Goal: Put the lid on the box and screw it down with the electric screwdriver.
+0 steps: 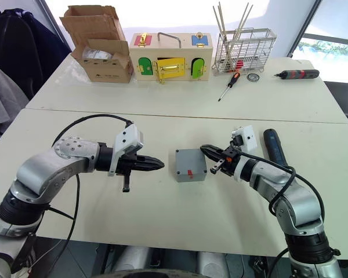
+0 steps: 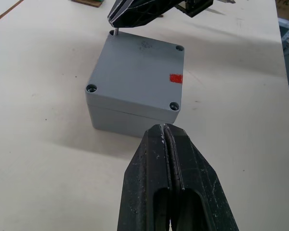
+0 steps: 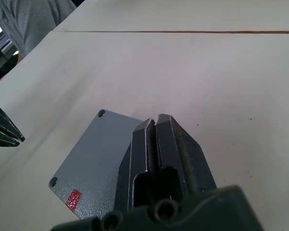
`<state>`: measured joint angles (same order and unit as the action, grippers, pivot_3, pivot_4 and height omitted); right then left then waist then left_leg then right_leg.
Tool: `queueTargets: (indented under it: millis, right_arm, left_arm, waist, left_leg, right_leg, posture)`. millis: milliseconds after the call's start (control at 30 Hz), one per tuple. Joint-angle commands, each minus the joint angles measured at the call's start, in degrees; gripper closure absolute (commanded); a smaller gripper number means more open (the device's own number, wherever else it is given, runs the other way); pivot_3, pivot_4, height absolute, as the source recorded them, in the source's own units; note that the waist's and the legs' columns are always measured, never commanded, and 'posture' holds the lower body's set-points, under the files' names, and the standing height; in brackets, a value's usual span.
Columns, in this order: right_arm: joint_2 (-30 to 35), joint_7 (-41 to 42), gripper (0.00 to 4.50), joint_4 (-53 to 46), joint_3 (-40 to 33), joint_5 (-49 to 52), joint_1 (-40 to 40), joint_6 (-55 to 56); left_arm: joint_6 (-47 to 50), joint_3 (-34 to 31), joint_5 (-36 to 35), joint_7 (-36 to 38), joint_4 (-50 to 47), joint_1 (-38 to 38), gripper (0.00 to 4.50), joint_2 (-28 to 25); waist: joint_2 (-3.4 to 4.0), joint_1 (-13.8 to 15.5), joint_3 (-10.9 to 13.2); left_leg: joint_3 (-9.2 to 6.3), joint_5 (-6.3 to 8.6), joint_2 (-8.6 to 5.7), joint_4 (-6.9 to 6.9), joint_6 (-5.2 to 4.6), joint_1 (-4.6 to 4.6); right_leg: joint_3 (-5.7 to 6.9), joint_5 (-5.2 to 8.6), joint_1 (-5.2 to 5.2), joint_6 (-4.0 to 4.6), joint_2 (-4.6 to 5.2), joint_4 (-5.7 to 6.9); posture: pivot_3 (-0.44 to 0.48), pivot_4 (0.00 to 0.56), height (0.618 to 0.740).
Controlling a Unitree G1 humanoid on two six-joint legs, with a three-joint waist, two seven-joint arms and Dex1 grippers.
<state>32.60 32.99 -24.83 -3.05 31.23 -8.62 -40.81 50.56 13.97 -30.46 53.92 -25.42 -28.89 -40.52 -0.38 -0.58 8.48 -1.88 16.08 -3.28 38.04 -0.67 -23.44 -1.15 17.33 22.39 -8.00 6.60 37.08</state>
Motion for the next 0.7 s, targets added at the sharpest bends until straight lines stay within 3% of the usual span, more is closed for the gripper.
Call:
queueTargets:
  millis: [33, 333, 600, 667, 700]
  right_arm:
    - [-0.4, 0.1, 4.48, -0.2, 0.3, -0.9, -0.6, 1.4]
    - [0.2, 0.9, 4.48, 0.3, 1.3, -1.9, -1.7, 1.1]
    - [0.8, 0.3, 0.63, -0.1, -1.2, -1.5, -3.6, -0.2]
    - [1.1, -0.1, 0.01, -0.8, -3.0, -0.4, -4.0, -1.2]
    - [1.4, -0.3, 0.01, -1.3, -4.3, 0.3, -4.3, -1.9]
  left_arm:
    - [-1.1, -0.5, 0.3, 0.0, -0.8, -0.6, 4.50, -0.1]
    - [-1.4, -0.5, 0.5, 0.0, -0.5, -0.8, 4.50, 0.0]
    - [-2.4, -0.5, 0.2, 0.4, 0.4, -1.6, 4.50, 1.2]
    - [-2.7, -0.9, -0.1, 0.4, 0.7, -1.8, 4.50, 1.8]
    - [-2.8, -1.3, -0.4, 0.3, 0.9, -2.1, 4.50, 2.3]
  waist:
    - [0.00, 0.0, 0.0]
    - [0.00, 0.0, 0.0]
    - [0.00, 0.0, 0.0]
    - [0.00, 0.0, 0.0]
    - [0.00, 0.1, 0.0]
  left_leg:
    - [0.00, 0.00, 0.00, 0.00, 0.00, 0.00]
    - [0.00, 0.00, 0.00, 0.00, 0.00, 0.00]
    - [0.00, -0.02, 0.00, 0.00, 0.04, 0.00]
    - [0.00, -0.03, 0.00, 0.00, 0.04, 0.00]
    - [0.00, -0.03, 0.00, 0.00, 0.04, 0.00]
  right_leg:
    - [0.00, 0.00, 0.00, 0.00, 0.00, 0.00]
    - [0.00, 0.00, 0.00, 0.00, 0.00, 0.00]
    - [0.00, 0.00, 0.00, 0.00, 0.00, 0.00]
    - [0.00, 0.00, 0.00, 0.00, 0.00, 0.01]
    - [0.00, 0.00, 0.00, 0.00, 0.00, 0.00]
  posture:
    - [0.000, 0.150, 0.739]
    - [0.000, 0.150, 0.739]
    - [0.000, 0.150, 0.739]
    - [0.000, 0.150, 0.739]
    - [0.000, 0.150, 0.739]
